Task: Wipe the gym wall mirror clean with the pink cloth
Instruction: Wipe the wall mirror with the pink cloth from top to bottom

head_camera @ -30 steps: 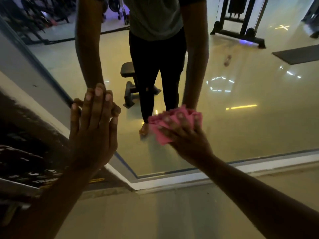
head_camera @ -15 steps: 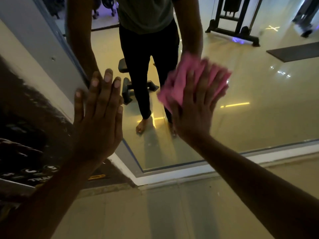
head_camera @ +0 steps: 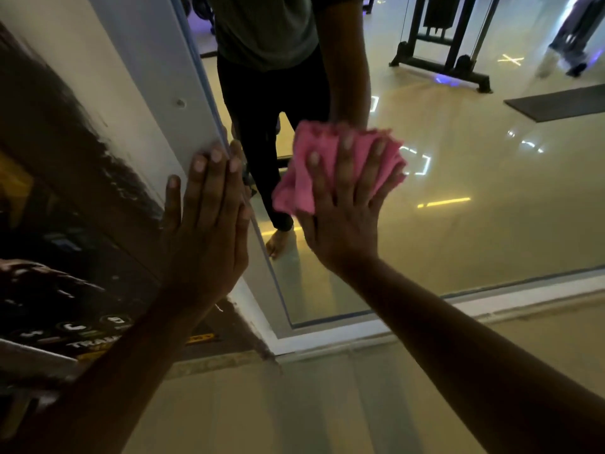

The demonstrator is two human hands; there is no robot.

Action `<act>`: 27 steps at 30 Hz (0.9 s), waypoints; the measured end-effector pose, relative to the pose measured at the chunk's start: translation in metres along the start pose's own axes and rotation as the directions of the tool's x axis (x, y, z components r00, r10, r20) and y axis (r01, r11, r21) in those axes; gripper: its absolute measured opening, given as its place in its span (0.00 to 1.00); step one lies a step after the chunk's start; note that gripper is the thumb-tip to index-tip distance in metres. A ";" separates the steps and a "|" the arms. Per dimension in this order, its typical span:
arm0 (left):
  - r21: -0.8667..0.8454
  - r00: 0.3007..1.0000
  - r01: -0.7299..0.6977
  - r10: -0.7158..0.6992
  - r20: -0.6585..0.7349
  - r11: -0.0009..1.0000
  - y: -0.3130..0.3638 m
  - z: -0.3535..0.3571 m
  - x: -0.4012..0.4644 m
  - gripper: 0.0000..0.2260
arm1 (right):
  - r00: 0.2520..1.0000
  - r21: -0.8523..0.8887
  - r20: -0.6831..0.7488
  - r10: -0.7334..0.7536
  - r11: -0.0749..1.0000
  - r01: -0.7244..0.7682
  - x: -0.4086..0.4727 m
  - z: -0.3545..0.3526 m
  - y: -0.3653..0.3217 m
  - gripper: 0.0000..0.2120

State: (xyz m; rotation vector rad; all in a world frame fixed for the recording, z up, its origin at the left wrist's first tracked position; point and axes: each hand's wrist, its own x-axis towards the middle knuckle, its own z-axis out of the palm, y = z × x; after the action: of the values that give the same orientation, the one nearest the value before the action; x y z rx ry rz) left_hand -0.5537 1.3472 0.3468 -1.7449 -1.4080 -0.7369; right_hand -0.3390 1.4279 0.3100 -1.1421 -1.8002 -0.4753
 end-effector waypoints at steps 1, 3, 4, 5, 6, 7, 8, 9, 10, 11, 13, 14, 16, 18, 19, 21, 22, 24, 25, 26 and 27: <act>0.002 1.000 -0.008 0.008 0.008 1.000 -0.001 0.000 0.000 0.31 | 0.986 0.011 0.097 -0.137 0.991 0.137 -0.026 0.005 0.009 0.43; -0.034 1.000 -0.016 0.016 0.022 0.999 -0.002 -0.001 -0.001 0.31 | 0.915 -0.067 0.272 -0.299 0.942 0.328 -0.077 -0.003 0.047 0.45; -0.038 1.000 -0.023 0.024 0.021 0.999 -0.002 -0.002 -0.003 0.31 | 0.906 -0.097 0.295 -0.304 0.933 0.345 -0.087 -0.009 0.056 0.48; -0.034 0.999 -0.028 0.029 0.015 0.999 -0.005 -0.001 -0.004 0.31 | 0.929 -0.094 0.256 -0.267 0.950 0.299 -0.081 -0.013 0.054 0.50; -0.034 0.999 -0.036 0.036 0.004 0.999 -0.008 0.001 -0.005 0.32 | 0.969 -0.084 0.192 -0.153 0.981 0.172 -0.062 -0.016 0.039 0.49; -0.038 0.999 -0.046 0.046 -0.008 0.998 -0.011 0.004 -0.006 0.32 | 0.993 -0.055 0.113 0.020 0.998 -0.014 -0.036 -0.015 0.017 0.47; -0.044 0.998 -0.053 0.052 -0.019 0.998 -0.013 0.007 -0.006 0.32 | 0.985 -0.021 0.058 0.162 0.987 -0.161 -0.013 -0.010 -0.003 0.45; -0.051 0.998 -0.052 0.051 -0.026 0.997 -0.014 0.010 -0.007 0.32 | 0.976 0.019 0.027 0.215 0.976 -0.216 0.000 -0.006 -0.019 0.43; -0.061 0.999 -0.047 0.045 -0.028 0.997 -0.015 0.012 -0.008 0.32 | 0.981 0.035 0.022 0.192 0.981 -0.192 0.002 -0.002 -0.031 0.43; -0.068 0.999 -0.041 0.039 -0.025 0.997 -0.016 0.013 -0.010 0.32 | 0.993 0.038 0.056 0.106 0.993 -0.109 -0.008 0.002 -0.033 0.45; -0.083 0.999 -0.035 0.035 -0.005 0.996 -0.016 0.010 -0.012 0.33 | 0.983 0.021 0.172 -0.070 0.998 0.067 -0.049 0.004 -0.012 0.50; -0.085 0.999 -0.033 0.034 0.003 0.996 -0.017 0.009 -0.013 0.33 | 0.970 -0.006 0.215 -0.109 0.994 0.113 -0.063 -0.002 0.001 0.51; -0.083 0.999 -0.039 0.040 0.011 0.996 -0.020 0.008 -0.015 0.32 | 0.980 -0.031 0.189 -0.057 0.997 0.064 -0.054 -0.013 0.002 0.53; -0.075 0.998 -0.067 0.067 0.004 0.995 -0.023 0.009 -0.015 0.32 | 0.979 -0.014 0.076 0.191 0.982 -0.190 0.001 -0.015 -0.025 0.51; -0.071 0.997 -0.077 0.077 0.001 0.995 -0.024 0.010 -0.014 0.31 | 0.962 -0.003 0.026 0.272 0.962 -0.272 0.025 -0.013 -0.037 0.48; -0.090 0.997 -0.072 0.073 0.005 0.993 -0.024 0.009 -0.015 0.31 | 0.983 0.009 0.005 0.186 0.983 -0.186 0.032 -0.010 -0.051 0.44; -0.096 0.998 -0.069 0.069 0.002 0.993 -0.023 0.009 -0.016 0.31 | 0.996 0.001 0.060 0.067 0.998 -0.067 0.014 -0.006 -0.043 0.42; -0.085 0.998 -0.065 0.066 0.012 0.994 -0.022 0.009 -0.015 0.30 | 0.961 -0.055 0.225 -0.164 0.982 0.181 -0.039 -0.006 -0.012 0.43; -0.093 0.998 -0.060 0.062 0.011 0.994 -0.022 0.009 -0.014 0.30 | 0.934 -0.077 0.286 -0.214 0.967 0.245 -0.059 -0.010 0.006 0.45; -0.105 0.998 -0.061 0.062 0.006 0.993 -0.022 0.009 -0.013 0.30 | 0.929 -0.074 0.297 -0.220 0.965 0.252 -0.066 -0.013 0.013 0.46; -0.113 0.998 -0.059 0.060 0.003 0.992 -0.023 0.009 -0.013 0.31 | 0.949 -0.067 0.270 -0.163 0.980 0.187 -0.061 -0.014 0.010 0.46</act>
State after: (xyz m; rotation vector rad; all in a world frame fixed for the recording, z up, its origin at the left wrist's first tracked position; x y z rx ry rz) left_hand -0.5790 1.3503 0.3355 -1.8692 -1.3351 -0.7928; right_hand -0.3146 1.3919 0.2635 -1.1558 -2.1432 -0.5349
